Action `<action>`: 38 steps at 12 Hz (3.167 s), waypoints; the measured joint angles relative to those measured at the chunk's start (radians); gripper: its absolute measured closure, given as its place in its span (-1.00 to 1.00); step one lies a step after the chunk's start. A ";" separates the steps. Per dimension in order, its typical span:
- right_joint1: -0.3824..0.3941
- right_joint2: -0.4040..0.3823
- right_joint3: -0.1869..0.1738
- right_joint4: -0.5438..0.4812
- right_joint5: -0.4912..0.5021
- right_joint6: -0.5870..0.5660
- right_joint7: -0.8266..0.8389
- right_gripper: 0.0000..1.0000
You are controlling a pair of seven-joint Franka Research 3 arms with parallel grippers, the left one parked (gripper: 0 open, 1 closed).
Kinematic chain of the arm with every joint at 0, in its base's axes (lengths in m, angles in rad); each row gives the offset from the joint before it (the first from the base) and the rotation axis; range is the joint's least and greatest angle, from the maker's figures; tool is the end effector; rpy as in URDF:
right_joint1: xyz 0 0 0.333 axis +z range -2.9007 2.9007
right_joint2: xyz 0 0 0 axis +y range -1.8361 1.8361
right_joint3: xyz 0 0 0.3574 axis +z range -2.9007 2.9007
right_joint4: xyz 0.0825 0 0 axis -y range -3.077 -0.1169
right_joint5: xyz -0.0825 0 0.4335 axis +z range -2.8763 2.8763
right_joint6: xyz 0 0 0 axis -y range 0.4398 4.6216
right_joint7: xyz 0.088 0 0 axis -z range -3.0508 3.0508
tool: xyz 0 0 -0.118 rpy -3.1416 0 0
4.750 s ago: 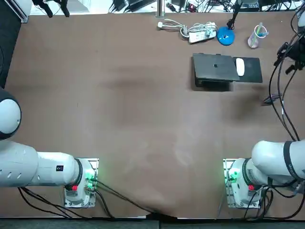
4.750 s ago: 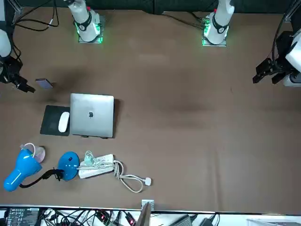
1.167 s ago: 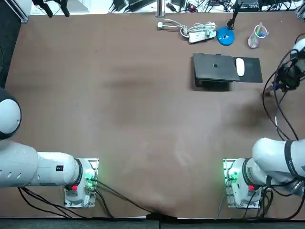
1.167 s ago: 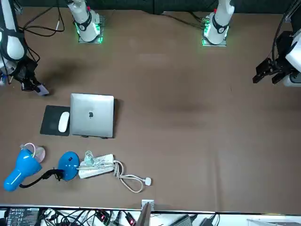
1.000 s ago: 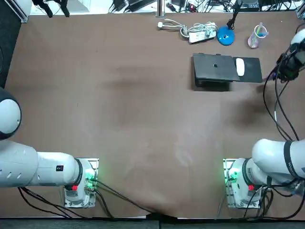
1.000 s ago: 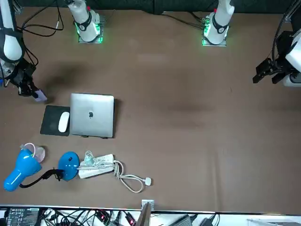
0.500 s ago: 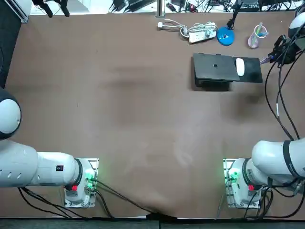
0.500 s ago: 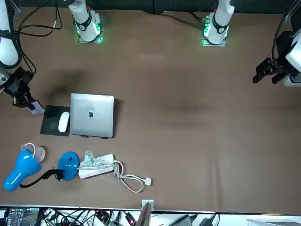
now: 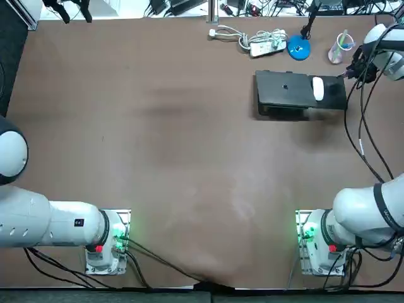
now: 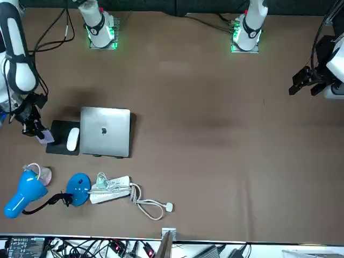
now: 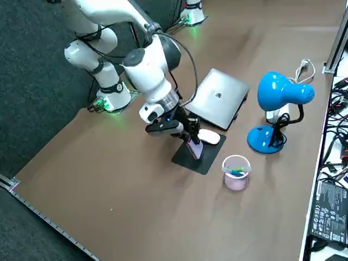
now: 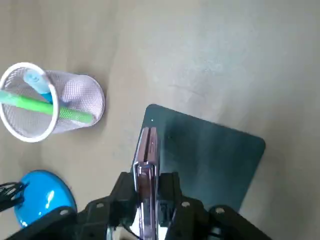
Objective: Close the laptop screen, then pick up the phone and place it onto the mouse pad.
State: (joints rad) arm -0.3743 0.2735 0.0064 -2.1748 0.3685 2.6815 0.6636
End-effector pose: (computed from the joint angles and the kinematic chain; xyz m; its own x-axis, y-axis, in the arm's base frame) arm 0.5825 -0.2348 0.2785 0.2236 -0.9746 0.0085 -0.9289 -0.2157 -0.3009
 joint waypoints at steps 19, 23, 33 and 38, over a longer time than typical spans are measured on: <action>0.017 0.189 0.022 0.145 0.224 0.033 0.000 0.53; 0.017 0.196 0.022 0.144 0.239 0.036 0.015 0.53; 0.017 0.192 0.021 0.140 0.242 0.038 0.087 0.53; 0.016 0.177 0.020 0.132 0.242 0.038 0.111 0.53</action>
State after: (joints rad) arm -0.3585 0.4503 0.0265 -2.0426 0.6106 2.7198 0.7742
